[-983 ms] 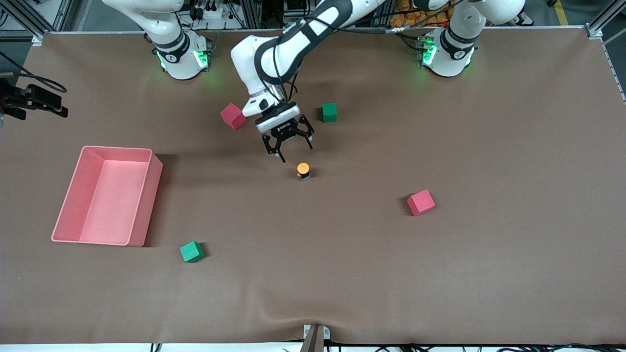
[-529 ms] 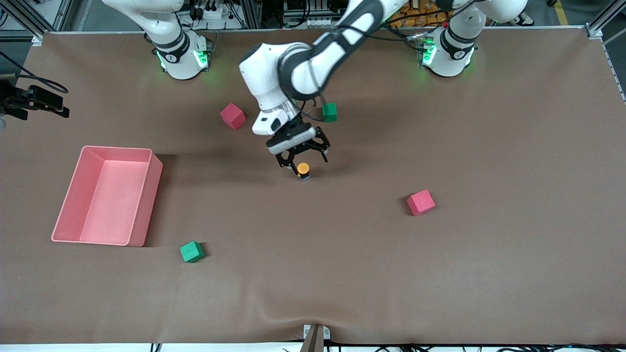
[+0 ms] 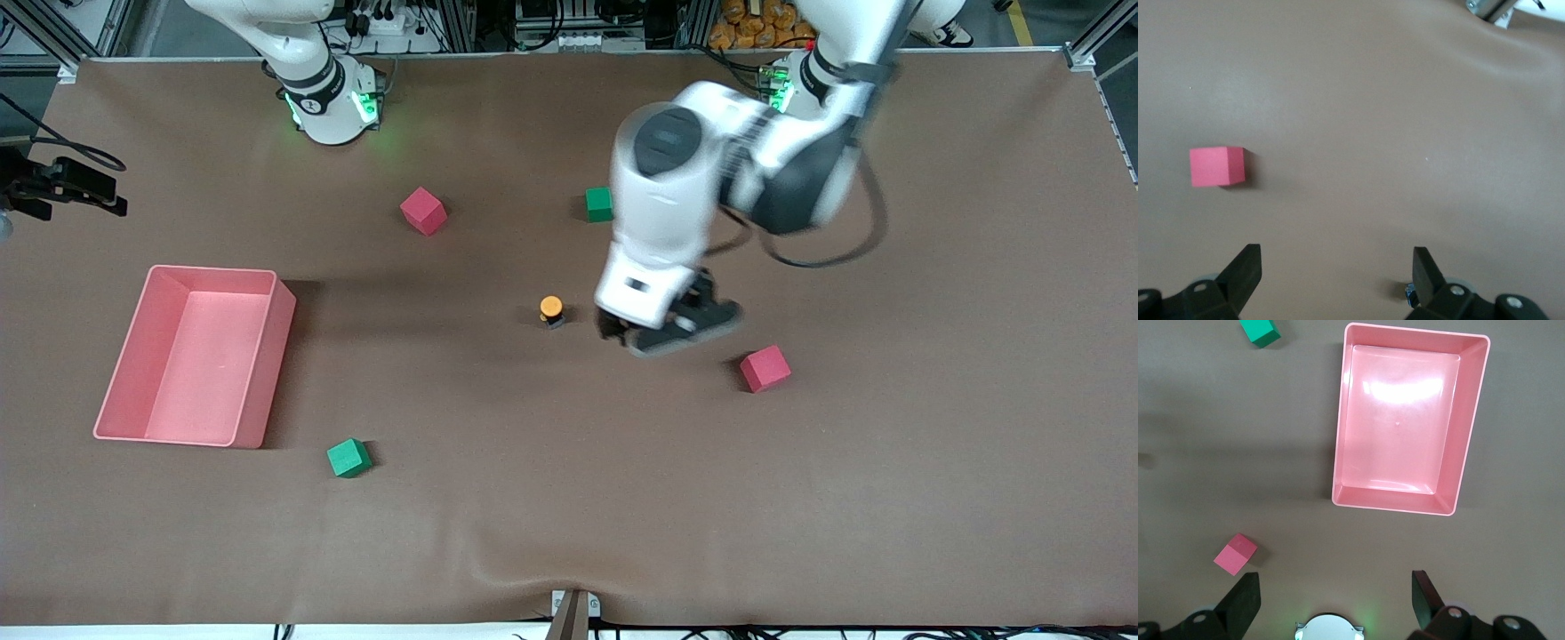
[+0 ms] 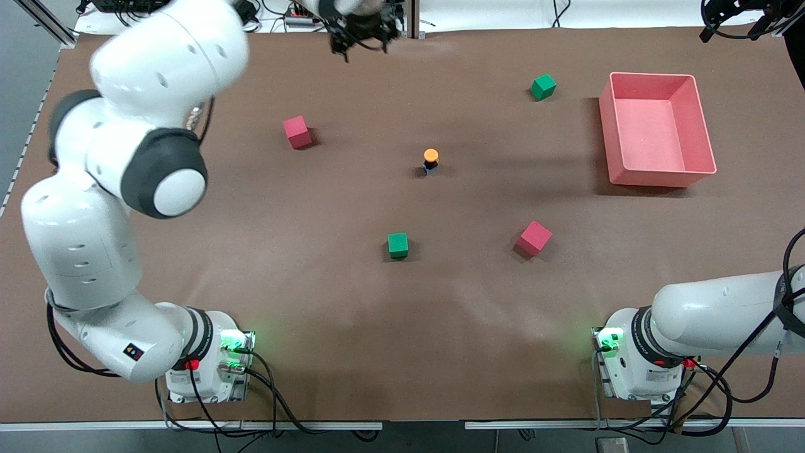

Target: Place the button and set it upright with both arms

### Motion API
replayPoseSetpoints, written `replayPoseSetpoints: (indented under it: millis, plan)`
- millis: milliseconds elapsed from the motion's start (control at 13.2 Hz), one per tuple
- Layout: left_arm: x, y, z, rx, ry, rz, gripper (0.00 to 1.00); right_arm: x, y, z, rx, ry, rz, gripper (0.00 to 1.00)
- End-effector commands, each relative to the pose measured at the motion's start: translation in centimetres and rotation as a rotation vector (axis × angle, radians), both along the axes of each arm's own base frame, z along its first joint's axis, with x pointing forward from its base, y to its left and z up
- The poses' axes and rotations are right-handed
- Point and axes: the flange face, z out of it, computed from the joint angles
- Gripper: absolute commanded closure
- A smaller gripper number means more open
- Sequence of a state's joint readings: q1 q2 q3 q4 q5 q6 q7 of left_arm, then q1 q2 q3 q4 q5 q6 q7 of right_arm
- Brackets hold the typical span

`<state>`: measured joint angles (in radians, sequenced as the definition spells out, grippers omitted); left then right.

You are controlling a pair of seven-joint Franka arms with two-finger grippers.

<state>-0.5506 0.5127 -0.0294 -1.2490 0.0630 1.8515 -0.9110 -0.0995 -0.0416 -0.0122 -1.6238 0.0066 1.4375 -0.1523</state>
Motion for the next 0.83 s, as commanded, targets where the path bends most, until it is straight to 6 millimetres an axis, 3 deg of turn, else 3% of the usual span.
replayPoseSetpoints:
  millis: [0, 151, 378, 529, 756]
  plan:
    - [2.2, 6.3, 1.3, -0.049, 0.038, 0.021, 0.0, -0.1, 1.1, -0.3, 0.002, -0.007, 0.021, 0.0]
    - [3.9, 10.6, 2.1, -0.038, 0.029, 0.043, 0.0, 0.0, 1.2, -0.5, 0.002, -0.008, 0.022, 0.0]
    - [4.5, 14.9, 2.6, -0.005, 0.075, 0.027, 0.0, -0.1, 1.2, -0.7, 0.002, -0.002, 0.024, 0.0]
    - [5.0, 17.0, 2.7, -0.002, 0.084, 0.015, 0.0, -0.1, 1.2, -0.7, 0.002, -0.002, 0.022, 0.0]
    - [5.2, 17.9, 2.5, 0.005, 0.096, 0.024, 0.0, -0.1, 1.2, -0.8, 0.002, 0.001, 0.021, 0.0]
